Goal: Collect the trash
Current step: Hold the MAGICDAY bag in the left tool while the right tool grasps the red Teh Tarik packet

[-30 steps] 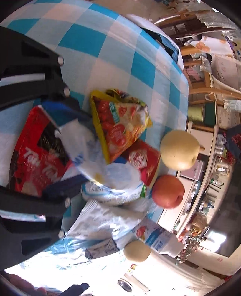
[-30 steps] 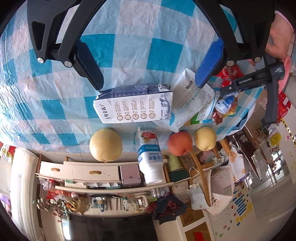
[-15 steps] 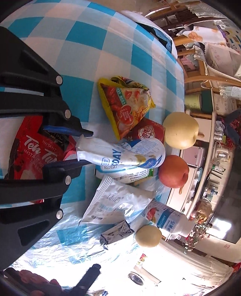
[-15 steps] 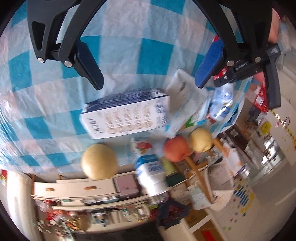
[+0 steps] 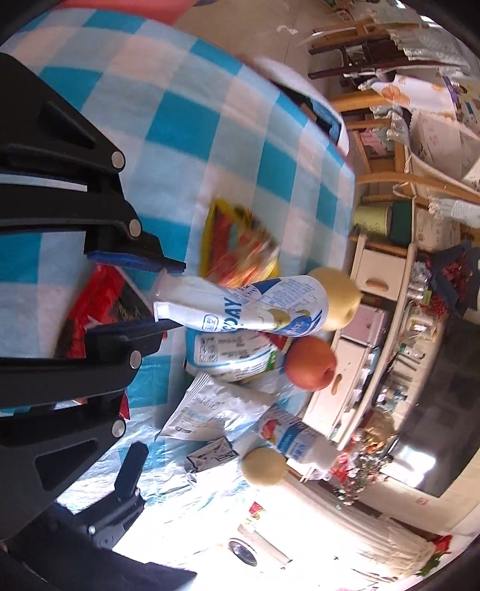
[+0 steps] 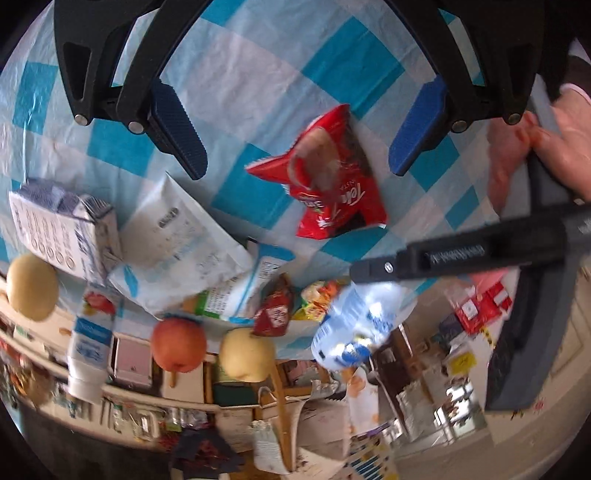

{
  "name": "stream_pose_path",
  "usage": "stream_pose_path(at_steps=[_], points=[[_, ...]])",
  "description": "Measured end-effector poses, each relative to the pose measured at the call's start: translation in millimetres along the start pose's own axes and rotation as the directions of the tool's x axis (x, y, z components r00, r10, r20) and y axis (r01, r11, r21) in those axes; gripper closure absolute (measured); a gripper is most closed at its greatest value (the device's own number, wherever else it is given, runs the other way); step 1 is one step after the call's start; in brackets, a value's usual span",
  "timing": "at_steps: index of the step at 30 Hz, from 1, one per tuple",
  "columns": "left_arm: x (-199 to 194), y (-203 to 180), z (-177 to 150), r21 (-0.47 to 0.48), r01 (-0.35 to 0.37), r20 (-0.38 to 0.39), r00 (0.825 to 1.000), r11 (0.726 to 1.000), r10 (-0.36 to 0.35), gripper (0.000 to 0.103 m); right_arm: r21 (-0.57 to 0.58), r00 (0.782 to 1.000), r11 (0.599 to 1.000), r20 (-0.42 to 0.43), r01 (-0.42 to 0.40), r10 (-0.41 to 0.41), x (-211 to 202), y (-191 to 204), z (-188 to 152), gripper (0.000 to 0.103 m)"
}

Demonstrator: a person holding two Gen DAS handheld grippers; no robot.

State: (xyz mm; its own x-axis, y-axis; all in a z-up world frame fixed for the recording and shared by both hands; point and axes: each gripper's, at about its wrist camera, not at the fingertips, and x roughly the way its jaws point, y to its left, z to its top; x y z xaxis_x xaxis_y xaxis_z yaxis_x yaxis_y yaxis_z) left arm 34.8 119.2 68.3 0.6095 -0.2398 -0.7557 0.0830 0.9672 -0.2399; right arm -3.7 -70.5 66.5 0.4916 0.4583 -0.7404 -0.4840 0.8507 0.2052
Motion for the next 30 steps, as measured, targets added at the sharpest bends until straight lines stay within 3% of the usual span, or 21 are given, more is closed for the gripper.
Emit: stream_pose_path(at_steps=[8, 10, 12, 14, 19, 25, 27, 30], points=[[-24, 22, 0, -0.041, -0.004, 0.030, 1.000, 0.999, 0.005, 0.078, -0.168, 0.998, 0.984, -0.013, 0.052, -0.055, 22, 35, 9, 0.005], [-27, 25, 0, -0.045, -0.001, 0.031, 1.000, 0.999, 0.003, 0.078, -0.238, 0.996, 0.969, -0.031, 0.073, -0.083, 30, 44, 9, 0.008], [-28, 27, -1, -0.048, 0.002, 0.028, 1.000, 0.999, -0.001, 0.078, -0.284, 0.992, 0.954, -0.054, 0.094, -0.113, 38, 47, 6, 0.025], [-28, 28, -2, -0.052, 0.003, 0.025, 1.000, 0.999, -0.002, 0.078, -0.322, 0.986, 0.938, -0.059, 0.127, -0.154, 44, 47, 1, 0.027], [-28, 28, -3, -0.045, -0.005, 0.029, 1.000, 0.999, 0.006, 0.078, -0.323, 0.988, 0.939, -0.061, 0.116, -0.143, 46, 44, 0, 0.030], [-28, 28, -6, -0.044, 0.002, 0.028, 1.000, 0.999, -0.001, 0.078, -0.290, 0.988, 0.949, -0.044, 0.126, -0.145, 42, 43, -2, 0.039], [-28, 28, -6, -0.044, 0.003, 0.028, 1.000, 0.999, -0.002, 0.078, -0.262, 0.989, 0.956, -0.031, 0.133, -0.146, 37, 42, -4, 0.049], [-29, 28, -7, -0.044, 0.008, 0.028, 1.000, 0.999, -0.007, 0.078, -0.207, 0.992, 0.972, -0.024, 0.113, -0.121, 33, 35, -4, 0.051]])
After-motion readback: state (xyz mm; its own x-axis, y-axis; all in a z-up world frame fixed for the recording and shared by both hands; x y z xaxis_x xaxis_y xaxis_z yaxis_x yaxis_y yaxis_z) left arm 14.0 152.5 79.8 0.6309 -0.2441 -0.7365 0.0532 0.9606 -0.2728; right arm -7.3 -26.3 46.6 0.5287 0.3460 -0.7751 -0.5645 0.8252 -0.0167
